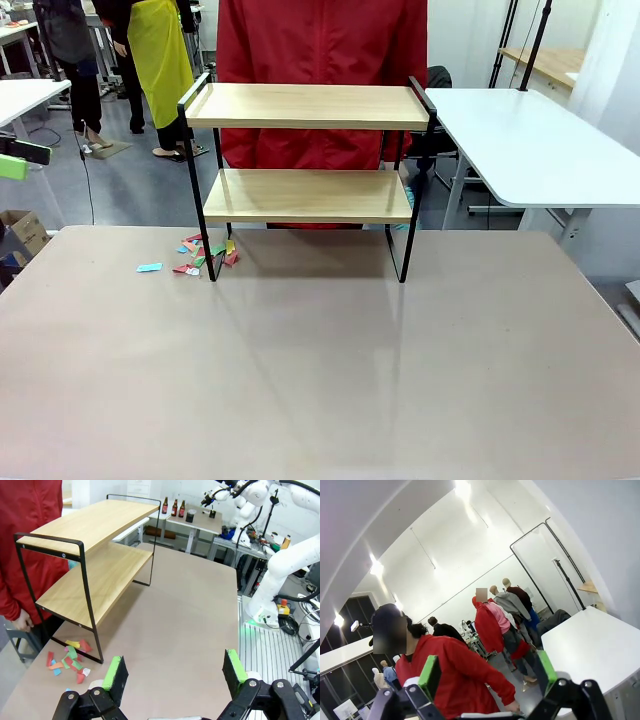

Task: Clean the shelf.
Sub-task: Hand the Duster back to the human.

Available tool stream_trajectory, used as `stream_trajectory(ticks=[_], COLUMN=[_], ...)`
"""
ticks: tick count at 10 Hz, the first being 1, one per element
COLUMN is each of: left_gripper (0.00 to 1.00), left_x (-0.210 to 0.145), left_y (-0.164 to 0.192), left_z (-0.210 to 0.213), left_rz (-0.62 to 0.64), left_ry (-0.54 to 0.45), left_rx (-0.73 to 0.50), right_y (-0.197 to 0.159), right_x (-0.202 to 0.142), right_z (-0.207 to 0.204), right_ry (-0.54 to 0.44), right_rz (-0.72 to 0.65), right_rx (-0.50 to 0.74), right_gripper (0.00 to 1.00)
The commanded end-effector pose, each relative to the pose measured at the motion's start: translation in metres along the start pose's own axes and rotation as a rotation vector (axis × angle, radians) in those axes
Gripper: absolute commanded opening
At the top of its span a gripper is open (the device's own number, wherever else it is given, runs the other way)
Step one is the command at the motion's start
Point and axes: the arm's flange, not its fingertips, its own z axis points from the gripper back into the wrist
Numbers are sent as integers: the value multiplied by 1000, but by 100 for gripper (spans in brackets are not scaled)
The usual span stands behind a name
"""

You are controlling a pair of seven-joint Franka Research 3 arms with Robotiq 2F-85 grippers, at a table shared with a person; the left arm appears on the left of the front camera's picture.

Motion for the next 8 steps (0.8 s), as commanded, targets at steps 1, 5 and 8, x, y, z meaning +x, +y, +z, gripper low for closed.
stream_trajectory(ticks=[1, 5, 8], left_gripper=[100, 100, 100], left_x=[2, 2, 2], left_y=[-1, -1, -1], left_z=[-1, -1, -1], left_rz=[-11, -11, -11], left_ry=[-26, -26, -26], left_rx=[-1, -1, -1], right_y=[1, 1, 1], right_x=[-1, -1, -1], right_z=[2, 2, 2], right_ry=[2, 2, 2], right_rz=[18, 18, 18], right_rx=[-7, -7, -7], right_gripper=[100, 100, 100])
